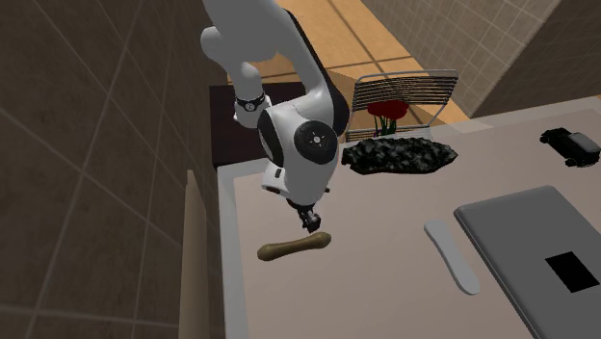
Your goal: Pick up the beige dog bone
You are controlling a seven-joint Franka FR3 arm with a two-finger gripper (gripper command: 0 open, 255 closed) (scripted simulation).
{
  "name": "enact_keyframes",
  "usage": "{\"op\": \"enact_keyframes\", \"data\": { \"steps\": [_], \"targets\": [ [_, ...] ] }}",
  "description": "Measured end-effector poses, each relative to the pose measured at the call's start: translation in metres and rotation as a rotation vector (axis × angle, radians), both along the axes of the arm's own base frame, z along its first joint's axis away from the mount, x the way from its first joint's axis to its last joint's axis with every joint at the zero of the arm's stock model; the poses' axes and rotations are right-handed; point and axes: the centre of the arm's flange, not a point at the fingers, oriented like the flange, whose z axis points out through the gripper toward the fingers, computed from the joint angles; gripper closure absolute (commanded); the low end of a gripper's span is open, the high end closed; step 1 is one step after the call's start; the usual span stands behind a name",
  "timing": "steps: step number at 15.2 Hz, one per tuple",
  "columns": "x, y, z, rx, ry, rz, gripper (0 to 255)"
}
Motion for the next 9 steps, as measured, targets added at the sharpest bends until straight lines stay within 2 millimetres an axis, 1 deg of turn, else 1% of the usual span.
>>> {"op": "enact_keyframes", "data": {
  "steps": [1,2,4,6,8,9],
  "targets": [
    [0.010,0.000,-0.007,-0.002,0.000,-0.033,0],
    [0.021,-0.002,-0.019,-0.005,0.000,-0.067,0],
    [0.042,0.000,-0.036,-0.010,0.001,-0.133,0],
    [0.058,-0.006,-0.054,-0.015,0.002,-0.196,0],
    [0.066,-0.009,-0.066,-0.018,0.002,-0.219,0],
    [0.067,-0.009,-0.073,-0.019,0.002,-0.223,0]
  ]
}}
